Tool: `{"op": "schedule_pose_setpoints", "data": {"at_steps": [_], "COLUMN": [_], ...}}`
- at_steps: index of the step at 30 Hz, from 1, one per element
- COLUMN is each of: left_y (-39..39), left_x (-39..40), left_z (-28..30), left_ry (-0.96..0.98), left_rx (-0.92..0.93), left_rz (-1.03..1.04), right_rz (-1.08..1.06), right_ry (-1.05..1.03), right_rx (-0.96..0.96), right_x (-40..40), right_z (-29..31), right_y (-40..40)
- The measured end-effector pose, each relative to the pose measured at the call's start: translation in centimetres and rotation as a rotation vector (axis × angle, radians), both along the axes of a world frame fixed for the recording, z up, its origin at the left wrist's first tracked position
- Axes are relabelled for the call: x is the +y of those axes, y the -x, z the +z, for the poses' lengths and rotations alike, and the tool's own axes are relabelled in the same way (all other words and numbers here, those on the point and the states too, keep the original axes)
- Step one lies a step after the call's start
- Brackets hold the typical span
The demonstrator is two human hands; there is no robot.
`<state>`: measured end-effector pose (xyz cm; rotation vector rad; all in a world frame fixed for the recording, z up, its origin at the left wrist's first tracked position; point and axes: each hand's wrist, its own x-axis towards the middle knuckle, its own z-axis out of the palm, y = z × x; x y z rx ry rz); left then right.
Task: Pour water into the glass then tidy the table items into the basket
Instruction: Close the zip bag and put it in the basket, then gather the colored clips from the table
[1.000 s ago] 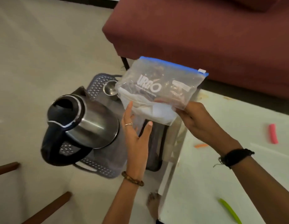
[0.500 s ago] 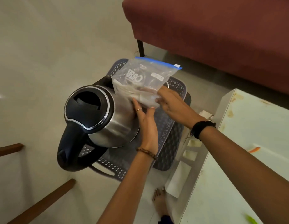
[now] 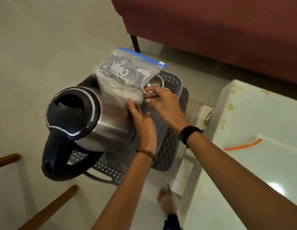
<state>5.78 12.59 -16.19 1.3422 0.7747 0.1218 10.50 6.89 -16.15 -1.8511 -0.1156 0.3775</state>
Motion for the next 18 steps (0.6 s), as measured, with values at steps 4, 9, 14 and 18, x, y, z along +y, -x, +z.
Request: {"op": "schedule_pose_setpoints", "data": {"at_steps": [4,9,14,18], "left_y": [2.5,9.0,15.9,20.6], "left_x": [-1.5,-6.9,-14.8,-19.6], "left_z": [0.3,0.6,-1.2,-3.8], "left_ry": [-0.190,-0.454,-0.436,-0.643], "left_rx": [-0.032,-0.188,-0.119,-0.095], "left_rz": [-0.028,-0.399,-0.856,-1.189], "right_rz": [-0.167,-0.437,-0.722,-0.856], "right_ry": [-0.101,-0.094,0.000,0.130], "right_rx": [0.043,0.125,0.270,0.368], "right_x": [-3.8,-11.6,-21.1,-27.9], "right_z": [0.6,0.3,-1.0,-2.4], "right_y": [3.1,10.8,20.1,26.9]}}
